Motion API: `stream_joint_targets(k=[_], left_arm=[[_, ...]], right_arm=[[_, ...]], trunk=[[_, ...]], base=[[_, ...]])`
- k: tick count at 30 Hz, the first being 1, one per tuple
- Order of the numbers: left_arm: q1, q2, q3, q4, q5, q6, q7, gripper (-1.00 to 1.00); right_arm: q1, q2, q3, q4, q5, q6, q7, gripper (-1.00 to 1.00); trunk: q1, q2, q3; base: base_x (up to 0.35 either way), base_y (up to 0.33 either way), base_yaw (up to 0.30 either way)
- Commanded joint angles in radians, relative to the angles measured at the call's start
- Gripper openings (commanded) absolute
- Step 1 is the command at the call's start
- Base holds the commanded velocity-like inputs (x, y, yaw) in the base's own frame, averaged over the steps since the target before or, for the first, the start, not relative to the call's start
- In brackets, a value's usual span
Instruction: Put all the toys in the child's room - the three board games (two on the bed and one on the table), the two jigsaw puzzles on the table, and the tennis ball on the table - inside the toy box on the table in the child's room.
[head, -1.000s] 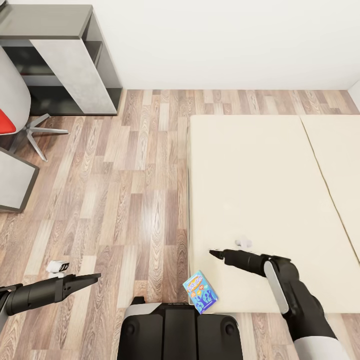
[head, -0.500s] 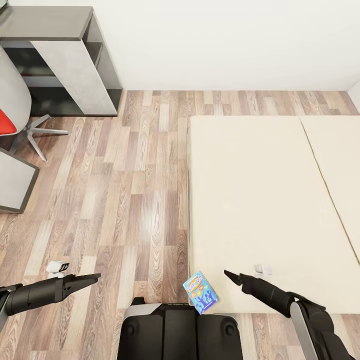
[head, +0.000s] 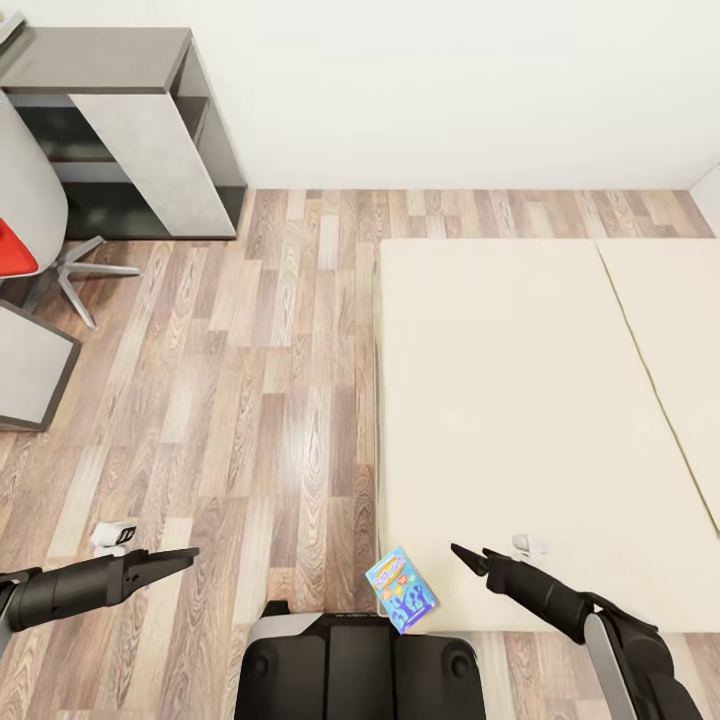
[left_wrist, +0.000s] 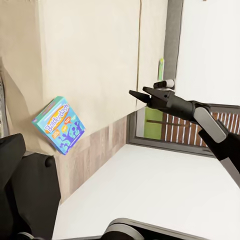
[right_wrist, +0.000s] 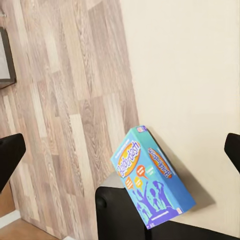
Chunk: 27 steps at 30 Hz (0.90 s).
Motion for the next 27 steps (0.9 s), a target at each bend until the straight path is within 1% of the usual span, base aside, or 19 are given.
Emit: stream_joint_targets(k=[1,5,9,11,13,15,16,17,20,23,27], left_arm=[[0.000,0.001,0.000,0.000,-0.001,0.011,-0.004,1.00],[0.002,0.008,0.003,0.004,-0.002,0.011,-0.004,1.00],[0.003,0.017,0.018,0.021,-0.004,0.010,-0.004,1.00],[0.004,0.019,0.025,0.039,-0.011,0.009,-0.004,1.00],[0.004,0.021,0.030,0.060,-0.027,0.006,-0.004,1.00],[0.004,0.023,0.035,0.079,-0.050,-0.001,-0.004,1.00],[0.004,0.023,0.037,0.088,-0.064,-0.005,-0.004,1.00],[0.004,0.024,0.041,0.103,-0.092,-0.014,-0.004,1.00],[0.003,0.024,0.055,0.117,-0.127,-0.033,-0.004,1.00],[0.003,0.021,0.072,0.125,-0.154,-0.048,-0.004,1.00],[0.003,0.018,0.084,0.130,-0.172,-0.057,0.006,1.00]], right_arm=[[0.000,0.000,-0.001,0.000,-0.003,0.006,0.001,1.00],[0.001,0.002,0.000,0.000,-0.003,0.004,-0.003,1.00],[0.001,0.003,0.000,0.000,-0.003,0.003,-0.004,1.00],[0.001,0.003,-0.001,0.000,-0.004,0.003,-0.003,1.00],[0.001,0.002,-0.002,0.000,-0.005,0.003,-0.001,1.00],[0.001,0.002,-0.003,0.001,-0.005,0.003,0.000,1.00],[0.001,0.002,-0.003,0.001,-0.006,0.003,0.000,1.00],[0.001,0.002,-0.003,0.001,-0.006,0.003,0.000,1.00],[0.001,0.003,-0.003,0.001,-0.004,0.003,-0.002,1.00],[0.001,0.003,-0.002,0.001,-0.003,0.002,-0.004,1.00],[0.001,0.003,-0.001,0.002,0.000,0.001,-0.008,1.00]], trunk=[[0.001,-0.001,0.000],[0.001,-0.001,0.001],[0.001,-0.001,0.001],[0.001,-0.001,0.001],[0.001,-0.001,0.001],[0.001,-0.001,0.001],[0.001,-0.001,0.001],[0.001,-0.001,0.001],[0.001,-0.001,0.001],[0.001,-0.001,0.001],[0.001,-0.001,0.004]], base=[[0.000,0.000,0.000],[0.000,0.000,0.000],[0.000,0.000,0.000],[0.000,0.000,0.000],[0.000,0.000,0.000],[0.000,0.000,0.000],[0.000,0.000,0.000],[0.000,0.000,0.000],[0.000,0.000,0.000],[0.000,0.000,0.000],[0.000,0.000,0.000]])
